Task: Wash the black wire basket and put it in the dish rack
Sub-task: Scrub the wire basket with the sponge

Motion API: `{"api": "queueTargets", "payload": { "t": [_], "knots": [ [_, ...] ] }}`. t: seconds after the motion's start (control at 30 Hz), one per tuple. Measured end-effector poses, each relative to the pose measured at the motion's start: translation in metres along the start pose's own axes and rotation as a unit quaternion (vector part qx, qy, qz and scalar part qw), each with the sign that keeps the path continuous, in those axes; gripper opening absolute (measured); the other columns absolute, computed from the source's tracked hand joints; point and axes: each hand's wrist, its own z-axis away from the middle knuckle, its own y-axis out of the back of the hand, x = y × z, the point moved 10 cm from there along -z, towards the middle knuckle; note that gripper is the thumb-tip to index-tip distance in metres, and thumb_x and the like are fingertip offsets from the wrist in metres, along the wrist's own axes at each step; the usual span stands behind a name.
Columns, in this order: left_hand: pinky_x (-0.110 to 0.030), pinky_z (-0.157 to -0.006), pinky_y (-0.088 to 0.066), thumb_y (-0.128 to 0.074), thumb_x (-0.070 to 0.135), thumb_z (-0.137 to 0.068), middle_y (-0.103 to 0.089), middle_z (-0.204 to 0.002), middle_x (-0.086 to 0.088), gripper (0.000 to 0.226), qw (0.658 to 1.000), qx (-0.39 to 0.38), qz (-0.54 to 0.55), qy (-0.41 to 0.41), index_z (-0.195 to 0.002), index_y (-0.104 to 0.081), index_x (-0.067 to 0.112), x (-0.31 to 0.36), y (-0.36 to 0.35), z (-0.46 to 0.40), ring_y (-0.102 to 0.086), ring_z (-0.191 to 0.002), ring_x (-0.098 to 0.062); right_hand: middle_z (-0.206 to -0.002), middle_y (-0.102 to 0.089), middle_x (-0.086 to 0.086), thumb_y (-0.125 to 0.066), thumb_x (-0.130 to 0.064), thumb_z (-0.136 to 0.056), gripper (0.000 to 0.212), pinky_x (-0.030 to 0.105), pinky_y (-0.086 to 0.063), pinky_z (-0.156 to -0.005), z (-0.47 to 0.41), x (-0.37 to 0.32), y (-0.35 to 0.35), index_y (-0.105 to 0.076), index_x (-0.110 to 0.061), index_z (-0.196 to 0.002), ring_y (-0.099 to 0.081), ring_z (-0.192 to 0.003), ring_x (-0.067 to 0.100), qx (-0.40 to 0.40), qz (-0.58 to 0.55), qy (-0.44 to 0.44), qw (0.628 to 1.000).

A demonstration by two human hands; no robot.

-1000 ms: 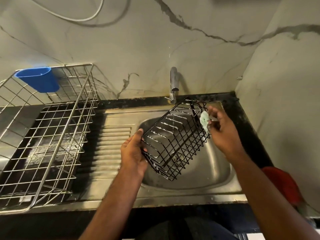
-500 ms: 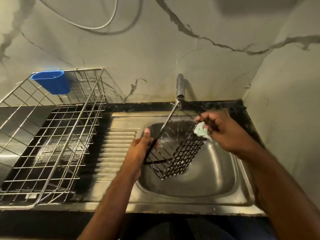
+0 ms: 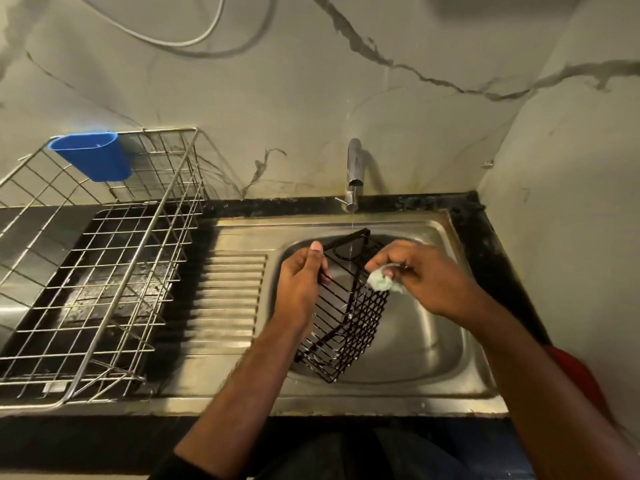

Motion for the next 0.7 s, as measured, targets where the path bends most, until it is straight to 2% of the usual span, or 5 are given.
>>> {"api": "queueTargets", "payload": {
  "t": [0.13,0.3,0.47,0.6,0.7],
  "knots": [
    [-0.020,-0.068,-0.046,-0.050,0.034,-0.105,-0.059,-0.064,-0.002,0.041,0.999,-0.022,-0.010,-0.046,-0.079,-0.065,0.006,0.008,-0.004,0.003,-0.052,-0.065,-0.014,-0.107,-0.066,-0.014,-0.063,-0.009,-0.094,0.024,0.000,-0.042,-0.074,0.002,-0.010,0.036,-0.072,-0.024,-0.111,-0.059,-0.093,-0.012,0.162,0.006,-0.004,0.987],
    [-0.022,-0.065,-0.047,-0.046,0.035,-0.106,-0.061,-0.069,-0.001,0.043,0.996,-0.048,-0.024,-0.071,-0.089,-0.063,0.000,0.018,-0.015,0.008,-0.054,-0.066,-0.013,-0.110,-0.067,-0.009,-0.061,0.000,-0.093,0.030,0.004,-0.044,-0.085,-0.003,-0.060,-0.004,-0.073,-0.019,-0.112,-0.061,-0.098,-0.001,0.108,0.001,0.074,0.991],
    [-0.023,-0.063,-0.044,-0.048,0.034,-0.106,-0.058,-0.066,0.009,0.032,0.992,-0.062,-0.040,-0.104,-0.087,-0.061,0.011,0.029,-0.023,0.015,-0.050,-0.066,-0.013,-0.117,-0.063,-0.006,-0.054,0.000,-0.095,0.034,0.026,-0.055,-0.089,-0.014,-0.059,0.012,-0.069,-0.019,-0.119,-0.060,-0.100,0.007,0.144,0.052,0.055,0.987],
    [-0.019,-0.069,-0.047,-0.046,0.032,-0.107,-0.065,-0.071,0.010,0.032,0.995,-0.062,0.001,-0.083,-0.093,-0.066,0.011,0.029,-0.024,0.015,-0.057,-0.070,-0.003,-0.116,-0.062,-0.006,-0.053,-0.005,-0.096,0.031,0.009,-0.043,-0.086,-0.018,-0.077,-0.008,-0.069,-0.016,-0.121,-0.056,-0.097,-0.001,0.052,0.049,0.117,0.991],
    [-0.026,-0.079,-0.045,-0.047,0.035,-0.106,-0.063,-0.068,0.007,0.032,0.998,-0.040,0.027,-0.045,-0.084,-0.064,0.018,0.016,-0.015,0.012,-0.058,-0.070,-0.006,-0.119,-0.060,-0.015,-0.056,-0.002,-0.095,0.034,0.016,-0.051,-0.091,-0.019,-0.052,0.004,-0.069,-0.022,-0.120,-0.057,-0.097,-0.004,0.062,0.057,0.061,0.995]
  ]
}}
